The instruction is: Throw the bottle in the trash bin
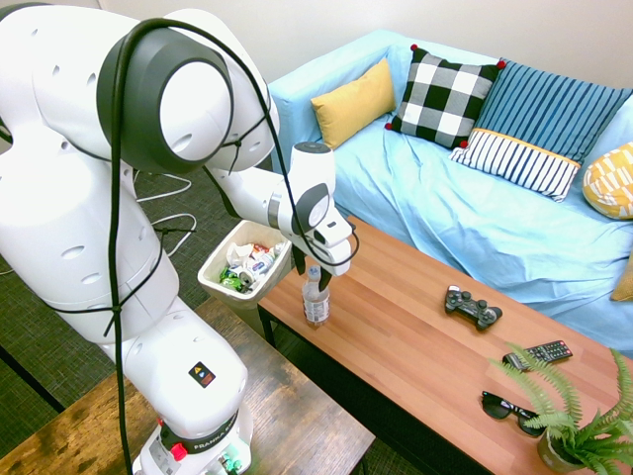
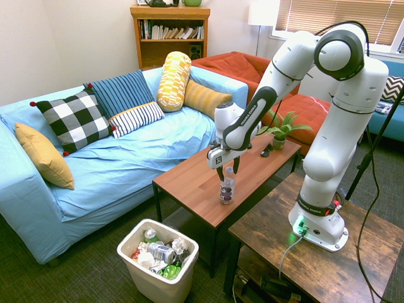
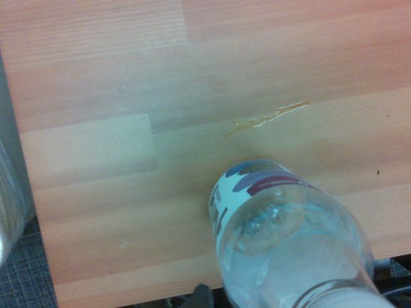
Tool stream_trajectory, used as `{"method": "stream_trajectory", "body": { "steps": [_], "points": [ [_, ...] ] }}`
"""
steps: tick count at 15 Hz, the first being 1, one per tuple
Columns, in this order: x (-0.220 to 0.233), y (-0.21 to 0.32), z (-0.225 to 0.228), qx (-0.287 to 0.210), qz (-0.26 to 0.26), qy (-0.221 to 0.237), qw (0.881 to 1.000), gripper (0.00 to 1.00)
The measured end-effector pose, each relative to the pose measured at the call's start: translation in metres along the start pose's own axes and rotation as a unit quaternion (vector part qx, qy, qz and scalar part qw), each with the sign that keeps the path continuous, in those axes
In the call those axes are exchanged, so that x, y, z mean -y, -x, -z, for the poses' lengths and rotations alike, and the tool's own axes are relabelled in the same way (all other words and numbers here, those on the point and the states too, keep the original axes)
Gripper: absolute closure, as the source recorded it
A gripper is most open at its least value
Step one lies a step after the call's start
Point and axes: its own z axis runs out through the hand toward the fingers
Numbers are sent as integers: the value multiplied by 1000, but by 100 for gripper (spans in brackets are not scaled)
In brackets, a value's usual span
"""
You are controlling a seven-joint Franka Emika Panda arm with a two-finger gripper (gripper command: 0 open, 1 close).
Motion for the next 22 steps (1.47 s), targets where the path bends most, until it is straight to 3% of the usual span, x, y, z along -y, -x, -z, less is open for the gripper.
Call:
{"method": "stream_trajectory", "body": {
  "steps": [10,13,19,22],
  "points": [
    [0,-2,6,-5,-1,-5,1000,100],
    [9,14,27,-23,6,-17,1000,100],
    [114,137,129,-125,64,-82,987,100],
    [172,192,118,-139,99,-87,982,100]
  ]
}}
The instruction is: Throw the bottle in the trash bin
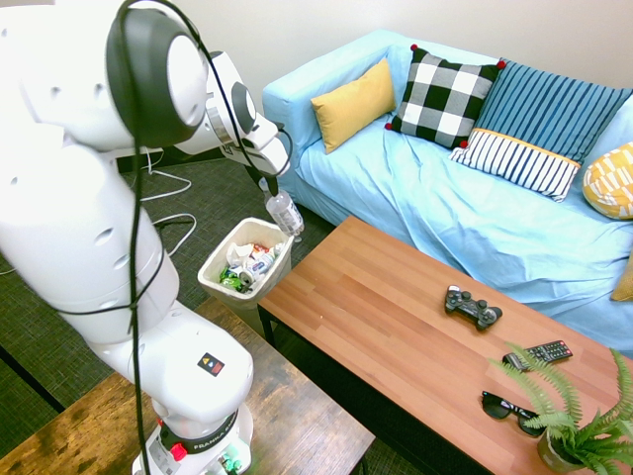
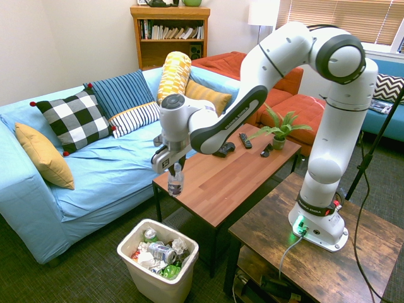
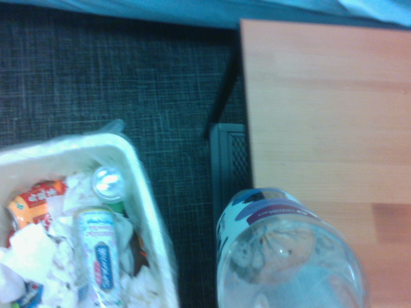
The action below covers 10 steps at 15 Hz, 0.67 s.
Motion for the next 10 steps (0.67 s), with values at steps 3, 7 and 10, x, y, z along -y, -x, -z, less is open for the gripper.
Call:
{"method": "stream_trajectory", "body": {
  "steps": [3,7,10],
  "points": [
    [50,54,-42,1,33,2,999,100],
    [114,122,-96,-8,65,5,998,100],
    [145,137,-136,-21,63,21,998,100]
  ]
}}
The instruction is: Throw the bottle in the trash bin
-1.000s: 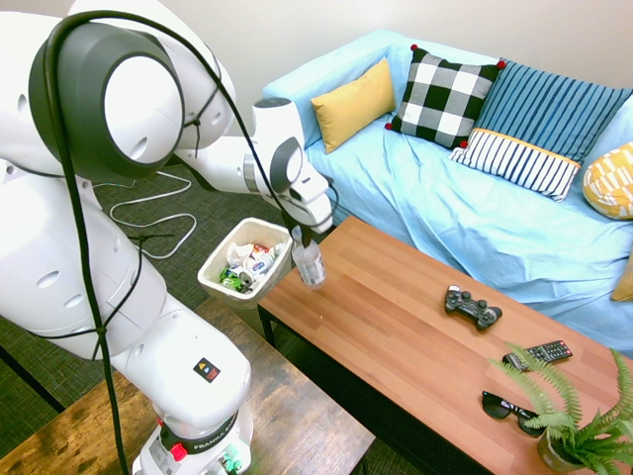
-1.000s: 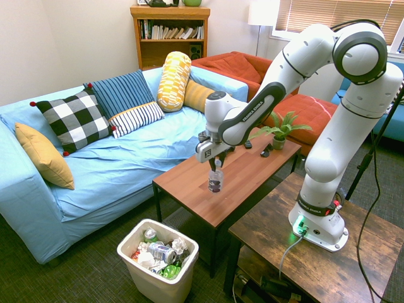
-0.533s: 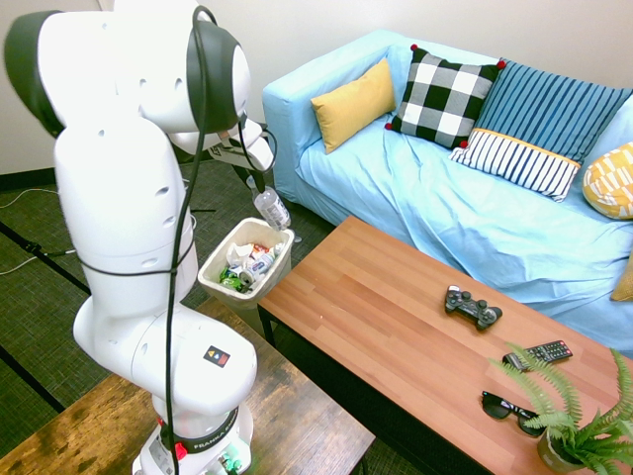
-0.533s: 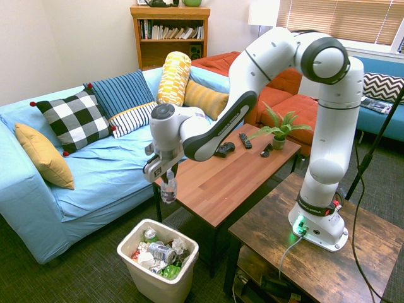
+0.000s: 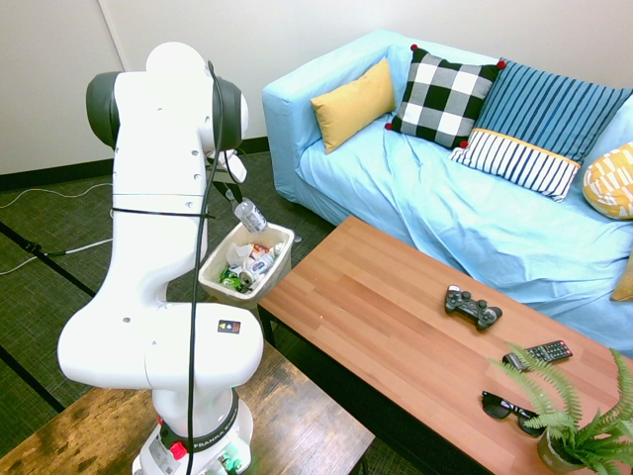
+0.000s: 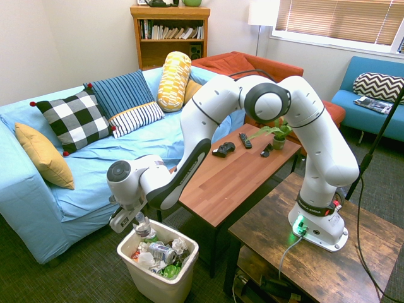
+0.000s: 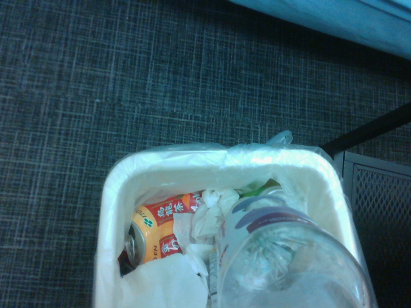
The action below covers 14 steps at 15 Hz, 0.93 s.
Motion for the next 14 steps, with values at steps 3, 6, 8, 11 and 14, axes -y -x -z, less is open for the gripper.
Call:
{"method": "stream_trajectory", "body": {
  "steps": [3,6,8,11,14],
  "points": [
    [8,8,-36,8,2,19,1000,0],
    [10,9,-37,9,4,23,1000,0],
    [10,9,-39,7,3,25,1000,0],
    [9,9,-40,8,-1,27,1000,0],
    [7,8,-43,11,-9,32,999,0]
  ]
}}
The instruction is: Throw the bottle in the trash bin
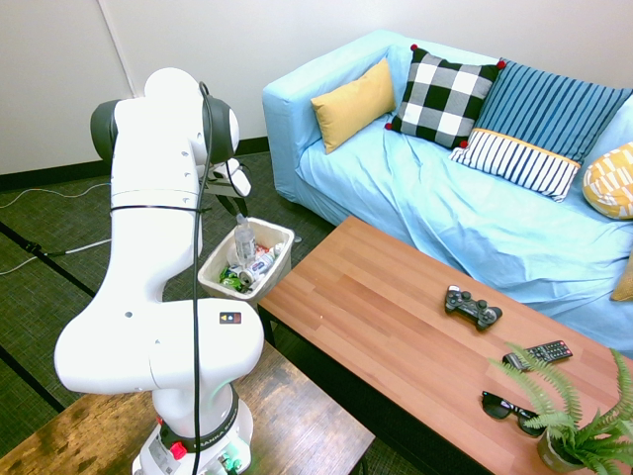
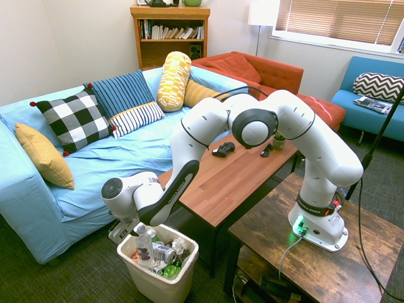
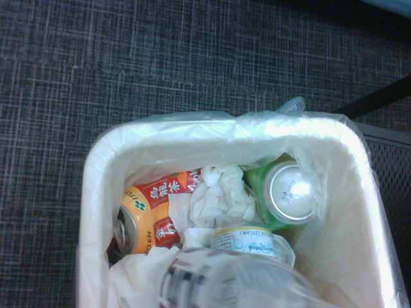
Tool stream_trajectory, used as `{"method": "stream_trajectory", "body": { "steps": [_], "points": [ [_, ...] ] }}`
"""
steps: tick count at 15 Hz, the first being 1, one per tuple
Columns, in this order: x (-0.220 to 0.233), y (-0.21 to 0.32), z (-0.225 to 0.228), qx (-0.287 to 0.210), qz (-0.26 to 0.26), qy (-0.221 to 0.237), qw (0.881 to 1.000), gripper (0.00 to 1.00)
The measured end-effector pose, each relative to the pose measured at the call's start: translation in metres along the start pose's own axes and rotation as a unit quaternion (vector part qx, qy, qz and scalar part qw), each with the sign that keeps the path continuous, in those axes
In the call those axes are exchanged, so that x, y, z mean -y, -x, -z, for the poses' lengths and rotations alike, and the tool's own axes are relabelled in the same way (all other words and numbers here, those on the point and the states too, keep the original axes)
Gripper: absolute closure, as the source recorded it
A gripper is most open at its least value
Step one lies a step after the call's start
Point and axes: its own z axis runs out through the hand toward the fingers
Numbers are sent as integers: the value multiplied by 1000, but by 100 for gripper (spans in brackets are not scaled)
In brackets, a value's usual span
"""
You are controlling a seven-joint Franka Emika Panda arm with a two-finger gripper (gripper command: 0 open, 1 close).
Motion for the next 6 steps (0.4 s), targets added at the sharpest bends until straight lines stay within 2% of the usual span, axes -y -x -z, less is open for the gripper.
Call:
{"method": "stream_trajectory", "body": {
  "steps": [6],
  "points": [
    [-18,-10,25,8,-15,-3,1000,0]
  ]
}}
